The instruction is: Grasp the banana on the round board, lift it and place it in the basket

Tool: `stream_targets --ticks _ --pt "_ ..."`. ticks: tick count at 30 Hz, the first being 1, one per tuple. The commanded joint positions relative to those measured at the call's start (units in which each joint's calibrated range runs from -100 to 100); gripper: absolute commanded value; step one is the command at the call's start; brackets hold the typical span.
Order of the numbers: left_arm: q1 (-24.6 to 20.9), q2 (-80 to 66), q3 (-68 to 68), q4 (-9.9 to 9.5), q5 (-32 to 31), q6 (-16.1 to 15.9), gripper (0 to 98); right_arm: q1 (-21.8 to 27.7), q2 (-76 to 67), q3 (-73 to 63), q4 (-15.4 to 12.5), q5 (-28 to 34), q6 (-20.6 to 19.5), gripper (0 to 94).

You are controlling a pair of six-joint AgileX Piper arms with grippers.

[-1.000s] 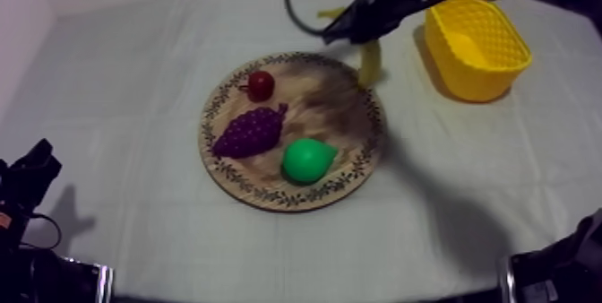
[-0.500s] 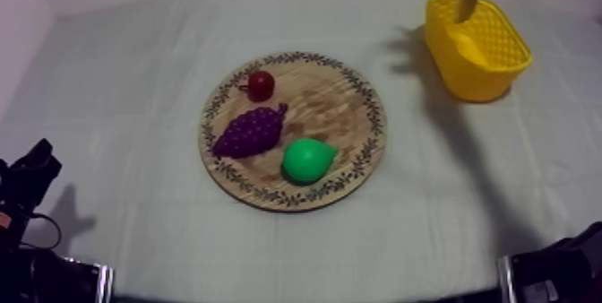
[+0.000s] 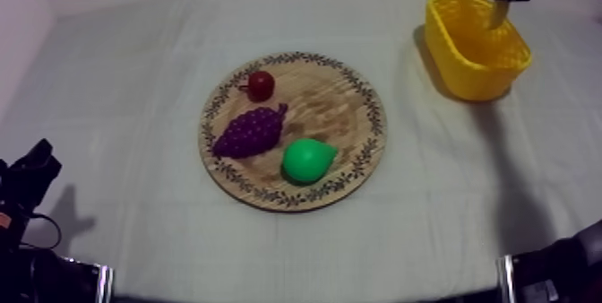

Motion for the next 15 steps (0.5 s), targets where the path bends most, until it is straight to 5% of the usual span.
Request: stream_targets --ticks 1,8,15 --pt "0.02 -0.05 -0.01 0.03 0.0 0.01 0.1 0.2 1.69 0.29 -0.92 -0.51 1.75 35.4" --pt "0.02 -0.05 -0.01 0.03 0.0 0.01 0.1 0.85 -0.77 7.82 4.03 -7.27 -2.8 52.1" --pt "0.02 -0.05 -0.01 0.03 0.0 0.03 0.1 2.5 -17.08 18.76 14.31 -15.08 -14.29 34.9"
